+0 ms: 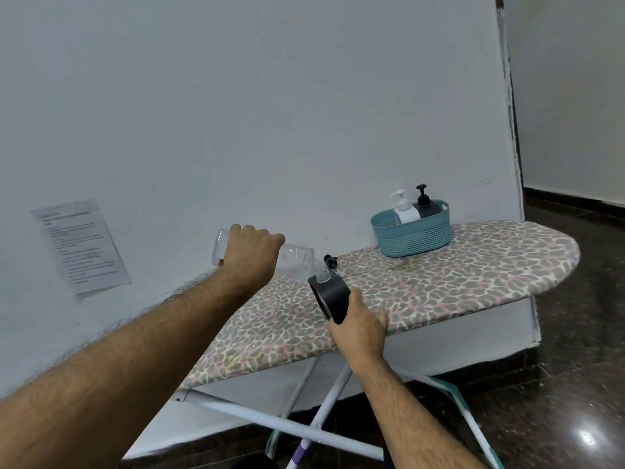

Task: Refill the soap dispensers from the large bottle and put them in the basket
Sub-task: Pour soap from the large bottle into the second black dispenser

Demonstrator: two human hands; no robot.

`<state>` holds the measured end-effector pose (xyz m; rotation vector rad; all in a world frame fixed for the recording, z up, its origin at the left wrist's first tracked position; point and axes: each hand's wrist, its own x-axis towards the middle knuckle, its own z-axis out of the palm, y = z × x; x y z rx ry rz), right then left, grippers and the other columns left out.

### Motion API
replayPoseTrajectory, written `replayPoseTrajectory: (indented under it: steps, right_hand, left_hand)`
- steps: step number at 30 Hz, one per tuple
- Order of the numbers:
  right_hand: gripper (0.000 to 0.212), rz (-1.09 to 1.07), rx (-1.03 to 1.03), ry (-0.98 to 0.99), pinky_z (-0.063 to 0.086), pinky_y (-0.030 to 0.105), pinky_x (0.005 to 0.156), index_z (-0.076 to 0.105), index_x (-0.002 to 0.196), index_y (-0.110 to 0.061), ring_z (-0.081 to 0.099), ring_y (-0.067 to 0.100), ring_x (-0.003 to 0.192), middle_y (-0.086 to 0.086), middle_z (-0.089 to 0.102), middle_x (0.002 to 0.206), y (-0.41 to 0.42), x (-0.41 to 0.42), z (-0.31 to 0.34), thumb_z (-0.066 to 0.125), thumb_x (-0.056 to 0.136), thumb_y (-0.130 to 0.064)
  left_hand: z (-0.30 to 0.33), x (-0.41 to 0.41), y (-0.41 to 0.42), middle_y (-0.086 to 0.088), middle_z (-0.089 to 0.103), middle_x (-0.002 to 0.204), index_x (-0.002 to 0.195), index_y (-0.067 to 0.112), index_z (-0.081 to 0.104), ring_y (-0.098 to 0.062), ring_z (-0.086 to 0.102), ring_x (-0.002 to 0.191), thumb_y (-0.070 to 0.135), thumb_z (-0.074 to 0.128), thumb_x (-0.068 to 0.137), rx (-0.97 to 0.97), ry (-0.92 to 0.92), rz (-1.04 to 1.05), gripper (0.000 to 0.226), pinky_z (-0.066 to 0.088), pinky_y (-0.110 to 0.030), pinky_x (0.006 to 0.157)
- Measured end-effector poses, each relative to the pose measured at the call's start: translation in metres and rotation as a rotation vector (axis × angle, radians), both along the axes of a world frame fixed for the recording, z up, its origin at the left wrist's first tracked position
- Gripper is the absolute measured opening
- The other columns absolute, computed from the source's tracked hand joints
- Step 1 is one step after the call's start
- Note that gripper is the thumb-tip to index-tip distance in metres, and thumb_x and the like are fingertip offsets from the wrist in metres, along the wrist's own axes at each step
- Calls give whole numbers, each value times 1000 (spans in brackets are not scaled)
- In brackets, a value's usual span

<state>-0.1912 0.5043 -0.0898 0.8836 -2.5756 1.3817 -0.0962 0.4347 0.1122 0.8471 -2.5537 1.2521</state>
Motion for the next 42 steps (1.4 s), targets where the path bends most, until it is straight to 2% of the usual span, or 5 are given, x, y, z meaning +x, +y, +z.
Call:
replayPoseTrajectory:
  steps: [11,22,36,42]
  right_hand:
    - [62,-7,0,7,13,48,121,36,132,-19,68,14,85,-9,67,87,-2,-1,-2,69,83,-38]
    - [57,5,-14,-3,14,47,120,36,130,-20,67,14,86,-11,65,87,0,0,-1,67,84,-36]
    - [69,1,10,-2,13,47,121,32,139,-17,67,15,89,-8,67,91,-1,-1,-2,68,84,-40]
    - [64,-6,-9,0,13,46,120,36,134,-19,67,15,86,-8,67,88,-3,-2,-3,70,83,-39]
  left_hand:
    - [4,-7,4,-2,67,110,125,24,56,-25,59,104,13,58,91,-16,-35,7,36,39,-40,97]
    - [11,-14,5,-2,67,110,126,24,56,-25,60,103,13,59,92,-45,-94,-4,36,40,-41,97]
    - [19,-24,7,-1,67,108,120,24,58,-25,59,101,10,58,90,-62,-161,5,33,39,-40,94]
    - [22,-27,9,-2,67,111,124,24,58,-24,59,103,13,57,92,-66,-175,0,34,39,-39,95]
